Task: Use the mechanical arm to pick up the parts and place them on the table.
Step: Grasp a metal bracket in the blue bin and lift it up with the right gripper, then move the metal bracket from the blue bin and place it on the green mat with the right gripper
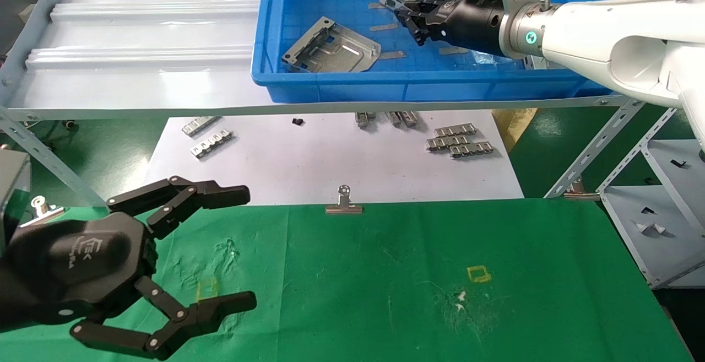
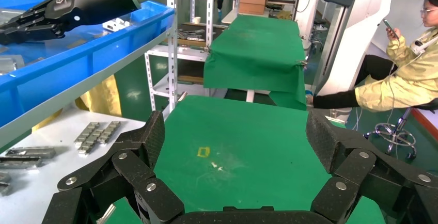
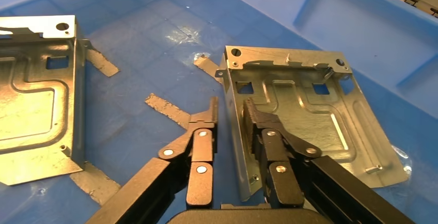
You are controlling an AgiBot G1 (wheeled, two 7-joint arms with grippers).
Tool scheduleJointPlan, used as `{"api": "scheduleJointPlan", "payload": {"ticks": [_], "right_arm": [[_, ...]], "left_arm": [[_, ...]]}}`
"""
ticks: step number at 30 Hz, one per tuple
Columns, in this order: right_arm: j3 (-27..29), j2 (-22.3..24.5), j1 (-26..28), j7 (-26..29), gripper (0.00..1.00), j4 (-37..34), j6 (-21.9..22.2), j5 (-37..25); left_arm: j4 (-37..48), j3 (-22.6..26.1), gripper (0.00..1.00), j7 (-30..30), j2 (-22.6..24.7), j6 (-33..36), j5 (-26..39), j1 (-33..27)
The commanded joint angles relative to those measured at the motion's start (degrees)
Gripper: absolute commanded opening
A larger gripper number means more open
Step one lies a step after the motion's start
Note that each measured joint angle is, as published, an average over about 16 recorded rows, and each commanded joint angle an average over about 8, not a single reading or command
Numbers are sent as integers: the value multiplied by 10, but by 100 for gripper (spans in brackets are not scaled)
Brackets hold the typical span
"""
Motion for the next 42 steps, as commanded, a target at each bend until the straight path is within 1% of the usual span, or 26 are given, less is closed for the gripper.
{"api": "scheduleJointPlan", "payload": {"ticks": [1, 7, 14, 17, 19, 21, 23, 25, 30, 31, 33, 35, 37, 42], "right_arm": [[-3, 0, -1, 7, 0, 2, 3, -3], [6, 5, -2, -3, 0, 14, 2, 13], [21, 14, 14, -18, 0, 15, -1, 36], [26, 20, 23, -25, 0, 15, -12, 43], [28, 27, 29, -30, 0, 18, -30, 47], [30, 38, 35, -35, 0, 22, -62, 50], [30, 54, 42, -41, 0, 29, -110, 51], [27, 75, 48, -48, 0, 39, -176, 51], [12, 133, 67, -74, 0, 67, -363, 38], [7, 143, 70, -80, 0, 73, -395, 34], [-2, 163, 75, -88, 0, 85, -446, 27], [-13, 180, 74, -90, 0, 102, -478, 25], [-25, 198, 68, -85, 0, 128, -496, 30], [-68, 256, 34, -53, 0, 231, -502, 79]], "left_arm": [[0, 0, 100, 0, 0, 0, 0, 0], [0, 0, 100, 0, 0, 0, 0, 0], [0, 0, 100, 0, 0, 0, 0, 0], [0, 0, 100, 0, 0, 0, 0, 0], [0, 0, 100, 0, 0, 0, 0, 0], [0, 0, 100, 0, 0, 0, 0, 0], [0, 0, 100, 0, 0, 0, 0, 0], [0, 0, 100, 0, 0, 0, 0, 0], [0, 0, 100, 0, 0, 0, 0, 0], [0, 0, 100, 0, 0, 0, 0, 0], [0, 0, 100, 0, 0, 0, 0, 0], [0, 0, 100, 0, 0, 0, 0, 0], [0, 0, 100, 0, 0, 0, 0, 0], [0, 0, 100, 0, 0, 0, 0, 0]]}}
